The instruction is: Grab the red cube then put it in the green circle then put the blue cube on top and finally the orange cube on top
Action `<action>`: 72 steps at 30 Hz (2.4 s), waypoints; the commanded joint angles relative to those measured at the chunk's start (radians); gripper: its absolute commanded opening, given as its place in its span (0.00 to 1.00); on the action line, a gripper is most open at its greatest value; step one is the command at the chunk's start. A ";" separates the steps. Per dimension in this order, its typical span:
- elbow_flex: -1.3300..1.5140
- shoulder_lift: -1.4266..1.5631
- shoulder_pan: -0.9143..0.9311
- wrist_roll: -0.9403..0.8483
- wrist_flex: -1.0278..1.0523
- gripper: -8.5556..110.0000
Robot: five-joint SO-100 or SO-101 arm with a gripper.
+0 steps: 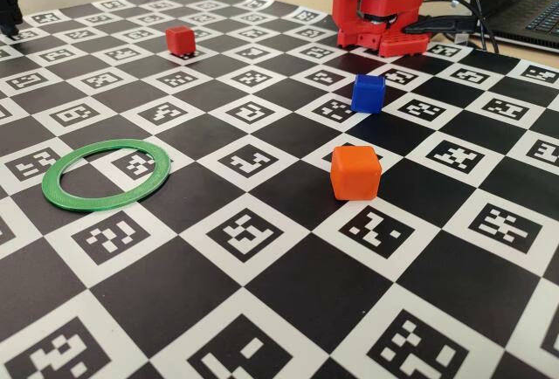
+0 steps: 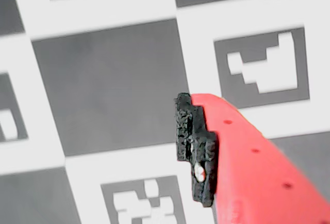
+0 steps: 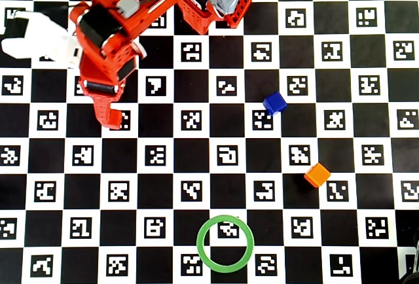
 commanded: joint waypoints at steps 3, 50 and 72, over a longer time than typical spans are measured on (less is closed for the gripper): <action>0.037 -0.009 0.034 -0.023 -0.100 0.41; 0.376 -0.167 -0.051 -0.054 -0.578 0.42; 0.364 -0.195 -0.055 -0.055 -0.614 0.17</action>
